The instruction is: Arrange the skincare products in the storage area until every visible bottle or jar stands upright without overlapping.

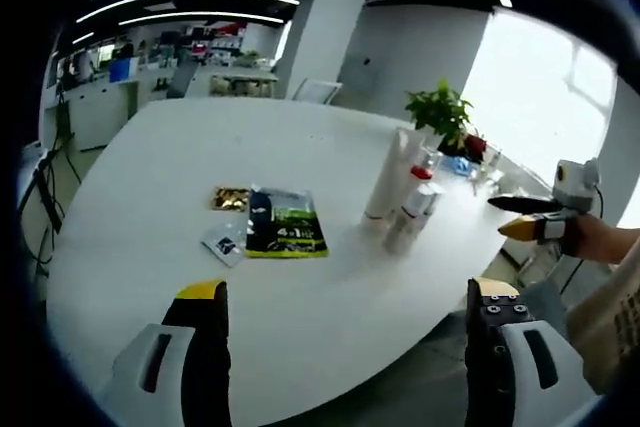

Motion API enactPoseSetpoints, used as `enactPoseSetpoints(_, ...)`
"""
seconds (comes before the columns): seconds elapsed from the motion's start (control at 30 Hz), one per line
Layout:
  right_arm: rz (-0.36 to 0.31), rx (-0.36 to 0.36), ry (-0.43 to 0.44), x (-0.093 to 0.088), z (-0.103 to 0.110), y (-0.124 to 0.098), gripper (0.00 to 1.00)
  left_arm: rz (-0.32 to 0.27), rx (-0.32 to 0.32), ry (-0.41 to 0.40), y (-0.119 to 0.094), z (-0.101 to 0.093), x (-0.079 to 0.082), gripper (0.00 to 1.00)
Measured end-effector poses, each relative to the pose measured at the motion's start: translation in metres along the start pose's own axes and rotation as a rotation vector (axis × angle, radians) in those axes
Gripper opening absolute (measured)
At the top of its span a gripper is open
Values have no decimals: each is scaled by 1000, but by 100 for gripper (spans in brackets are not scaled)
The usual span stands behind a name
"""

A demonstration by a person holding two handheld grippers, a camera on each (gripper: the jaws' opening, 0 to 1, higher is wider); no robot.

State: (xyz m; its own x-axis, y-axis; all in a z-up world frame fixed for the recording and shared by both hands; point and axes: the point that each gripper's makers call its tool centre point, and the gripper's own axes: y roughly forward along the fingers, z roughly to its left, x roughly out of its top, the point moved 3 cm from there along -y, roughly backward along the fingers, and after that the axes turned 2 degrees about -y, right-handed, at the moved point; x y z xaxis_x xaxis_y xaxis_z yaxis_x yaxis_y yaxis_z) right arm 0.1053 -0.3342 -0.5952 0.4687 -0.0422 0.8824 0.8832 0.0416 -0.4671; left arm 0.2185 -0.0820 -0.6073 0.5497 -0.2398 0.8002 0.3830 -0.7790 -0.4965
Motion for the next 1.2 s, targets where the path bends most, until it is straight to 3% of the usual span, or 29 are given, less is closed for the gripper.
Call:
enactPoseSetpoints(0.27,9,-15,12,-1,-12,1,86,66,3,27,28,-3,-1,97)
enactPoseSetpoints(0.57,24,-48,41,-9,-24,-3,86,170,54,76,68,3,-2,97)
enactPoseSetpoints(0.97,60,-109,85,-24,-42,-13,86,283,205,170,126,37,4,97)
enactPoseSetpoints(1.2,78,-134,113,-30,-48,-11,86,334,237,158,155,56,7,97)
